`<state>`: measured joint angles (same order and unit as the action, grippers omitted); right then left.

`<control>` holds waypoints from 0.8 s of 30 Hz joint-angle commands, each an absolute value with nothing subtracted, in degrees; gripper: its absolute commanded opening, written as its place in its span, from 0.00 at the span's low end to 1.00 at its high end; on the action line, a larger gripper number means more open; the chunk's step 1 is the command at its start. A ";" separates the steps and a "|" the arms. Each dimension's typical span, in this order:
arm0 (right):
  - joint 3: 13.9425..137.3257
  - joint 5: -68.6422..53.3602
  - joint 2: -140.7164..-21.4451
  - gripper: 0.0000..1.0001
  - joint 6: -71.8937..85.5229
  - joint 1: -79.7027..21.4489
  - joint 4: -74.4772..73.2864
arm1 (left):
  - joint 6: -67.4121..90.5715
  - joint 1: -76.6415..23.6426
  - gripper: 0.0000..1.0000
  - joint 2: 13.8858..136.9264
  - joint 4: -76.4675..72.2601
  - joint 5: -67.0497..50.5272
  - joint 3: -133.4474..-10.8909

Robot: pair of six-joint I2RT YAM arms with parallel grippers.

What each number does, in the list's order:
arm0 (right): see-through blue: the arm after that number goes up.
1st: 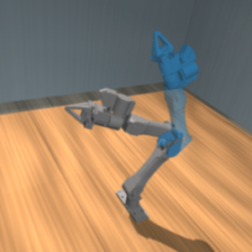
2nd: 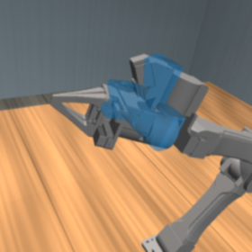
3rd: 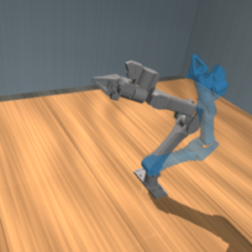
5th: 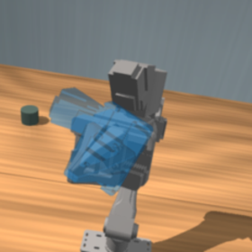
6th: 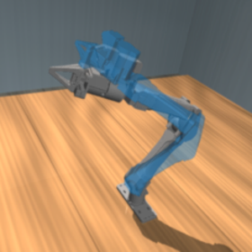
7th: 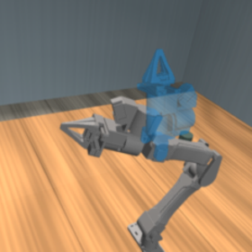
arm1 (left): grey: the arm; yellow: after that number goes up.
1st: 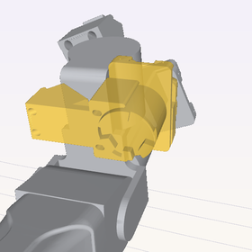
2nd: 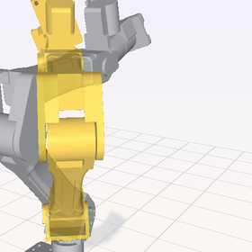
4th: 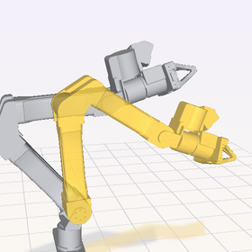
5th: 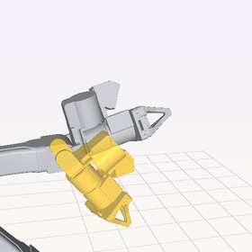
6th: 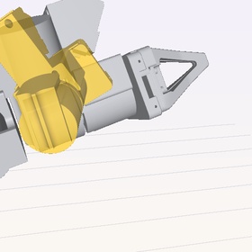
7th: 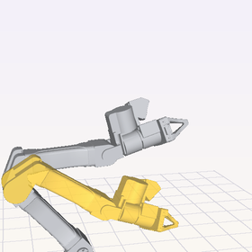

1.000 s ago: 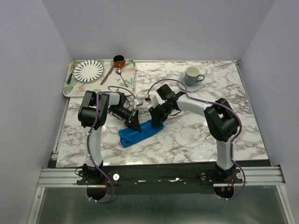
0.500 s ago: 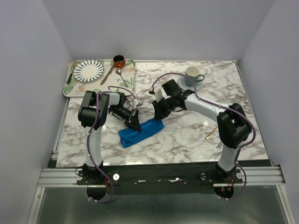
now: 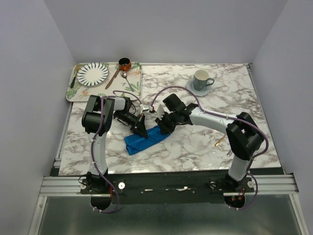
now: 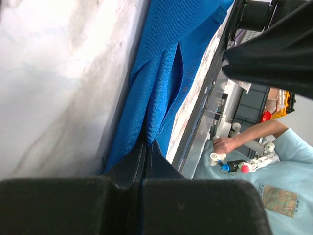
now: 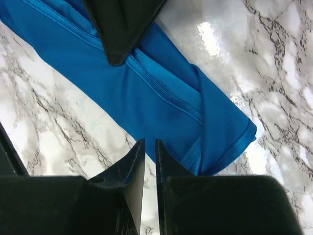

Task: Fold the napkin into a case and place the utensils inside
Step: Grasp the top corner of the smaller rectangle folded napkin at the center of the board.

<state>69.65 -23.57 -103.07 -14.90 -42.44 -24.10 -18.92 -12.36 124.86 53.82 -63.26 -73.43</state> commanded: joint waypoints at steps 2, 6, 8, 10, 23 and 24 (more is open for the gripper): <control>71.01 -19.96 -106.69 0.22 -17.58 -43.33 -20.39 | -20.57 -12.04 0.00 127.44 50.27 -59.68 -74.00; 73.74 -17.58 -110.21 0.21 -16.26 -43.33 -19.95 | -20.92 -12.04 0.00 127.36 50.71 -59.50 -74.27; 74.26 -16.35 -111.70 0.20 -15.21 -43.33 -19.69 | -21.18 -12.04 0.00 127.35 50.97 -59.33 -74.35; 74.53 -14.77 -112.41 0.20 -14.51 -43.33 -19.78 | -21.18 -11.95 0.00 127.44 51.15 -59.33 -74.27; 73.74 -10.90 -114.26 0.14 -10.46 -43.33 -21.00 | -23.20 -10.55 0.59 120.78 50.80 -63.01 -74.27; 73.74 -10.99 -114.34 0.14 -10.46 -43.33 -21.09 | -23.20 -10.37 0.65 119.63 50.71 -63.89 -74.27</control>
<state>73.58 -14.11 -111.50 -11.70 -43.40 -20.05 -20.21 -11.73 124.49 54.59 -65.69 -73.73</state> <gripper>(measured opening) 0.150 0.524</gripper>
